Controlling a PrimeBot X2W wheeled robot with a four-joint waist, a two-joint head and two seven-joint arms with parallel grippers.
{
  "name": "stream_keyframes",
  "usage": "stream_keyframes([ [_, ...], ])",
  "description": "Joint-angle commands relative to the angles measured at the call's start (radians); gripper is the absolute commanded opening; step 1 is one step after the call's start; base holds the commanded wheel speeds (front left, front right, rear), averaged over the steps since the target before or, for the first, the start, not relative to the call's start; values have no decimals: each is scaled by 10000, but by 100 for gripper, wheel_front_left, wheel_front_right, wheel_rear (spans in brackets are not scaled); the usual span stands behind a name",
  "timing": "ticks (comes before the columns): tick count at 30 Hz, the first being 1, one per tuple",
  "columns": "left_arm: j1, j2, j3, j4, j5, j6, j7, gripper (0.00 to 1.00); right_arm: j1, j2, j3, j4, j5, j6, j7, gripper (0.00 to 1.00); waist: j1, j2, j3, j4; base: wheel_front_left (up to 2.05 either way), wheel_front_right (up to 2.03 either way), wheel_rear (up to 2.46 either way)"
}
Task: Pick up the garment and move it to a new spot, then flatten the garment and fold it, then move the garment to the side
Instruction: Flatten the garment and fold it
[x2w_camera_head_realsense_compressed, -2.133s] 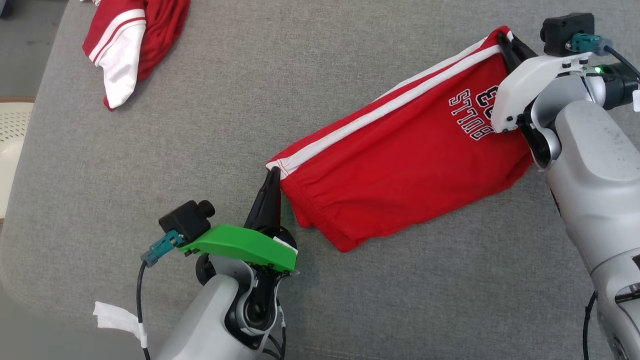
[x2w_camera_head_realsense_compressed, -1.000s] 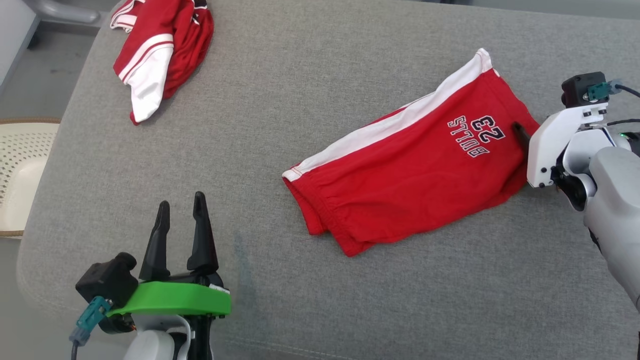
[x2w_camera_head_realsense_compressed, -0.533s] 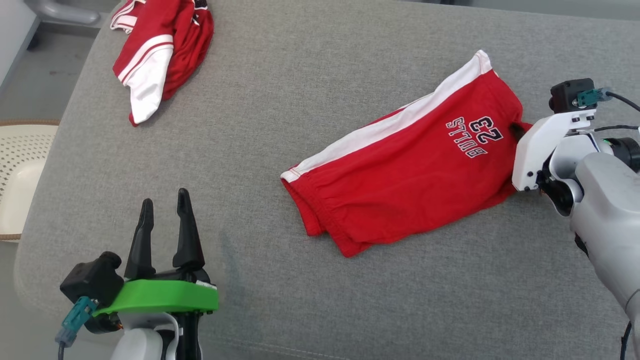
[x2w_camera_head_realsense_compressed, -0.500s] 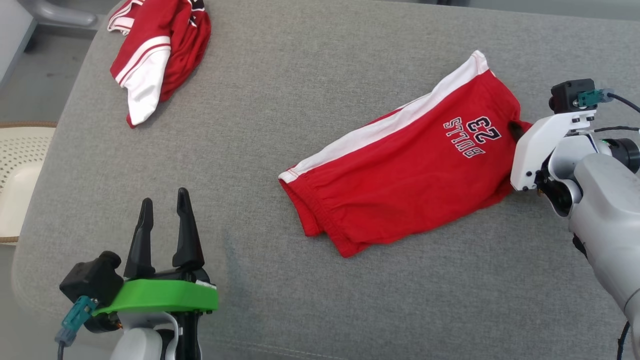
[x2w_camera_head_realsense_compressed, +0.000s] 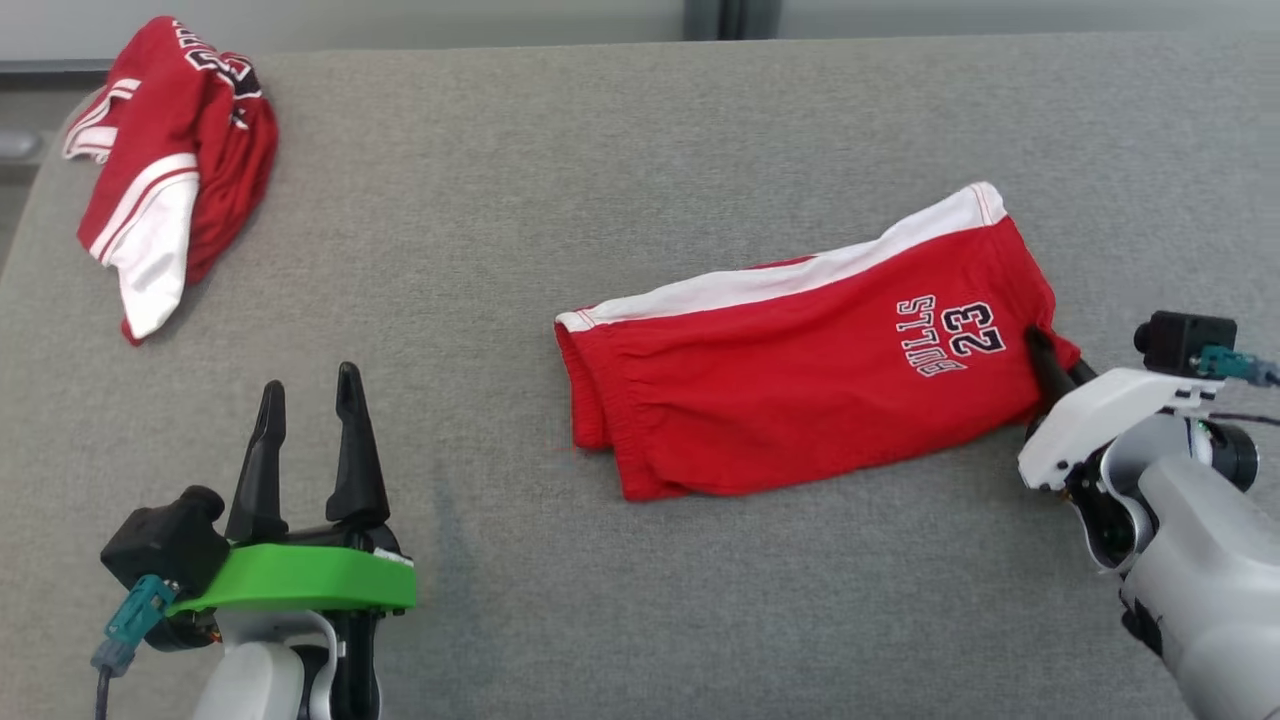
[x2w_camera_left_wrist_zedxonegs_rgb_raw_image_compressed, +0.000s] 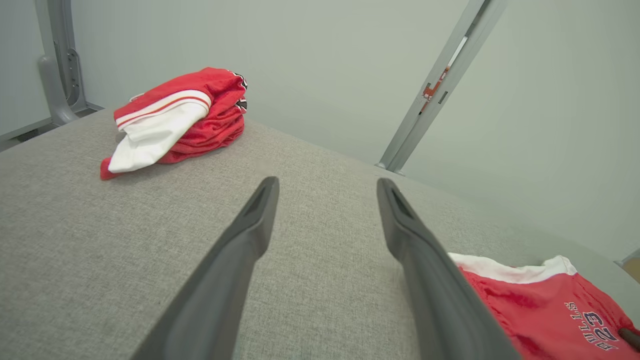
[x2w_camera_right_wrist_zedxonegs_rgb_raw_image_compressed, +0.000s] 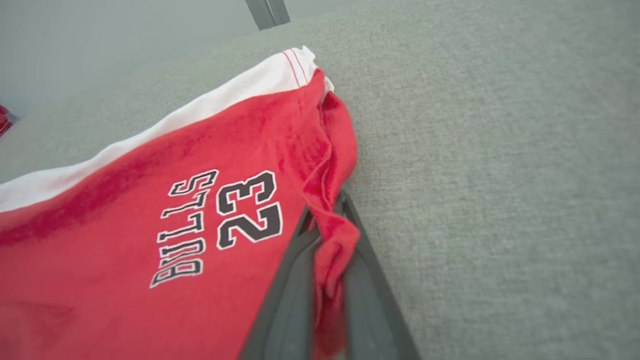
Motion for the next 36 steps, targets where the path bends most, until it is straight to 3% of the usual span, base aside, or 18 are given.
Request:
stream_keyframes([
  [1,67,77,4,28,63,54,-8,100,277,92,-79,-90,24,-14,-189,0,0,-1,-304,-749,0,0,0],
  [10,276,72,-407,85,320,75,113,100,1266,609,-1349,-737,-649,-14,-607,0,0,-1,-476,-1275,0,0,0],
  [20,525,-39,-760,191,358,22,162,100,2157,1185,-2843,-1789,-2144,-12,-610,0,0,-1,-806,-881,0,0,0],
  [27,690,-121,-801,261,233,83,126,100,1825,1830,-2655,-3052,-3006,-11,-215,0,0,-1,-1077,-310,0,0,0],
  [36,582,-255,-829,294,162,47,74,100,1430,2828,-1179,-4109,-3359,-9,1106,0,0,-1,-957,577,0,0,0],
])
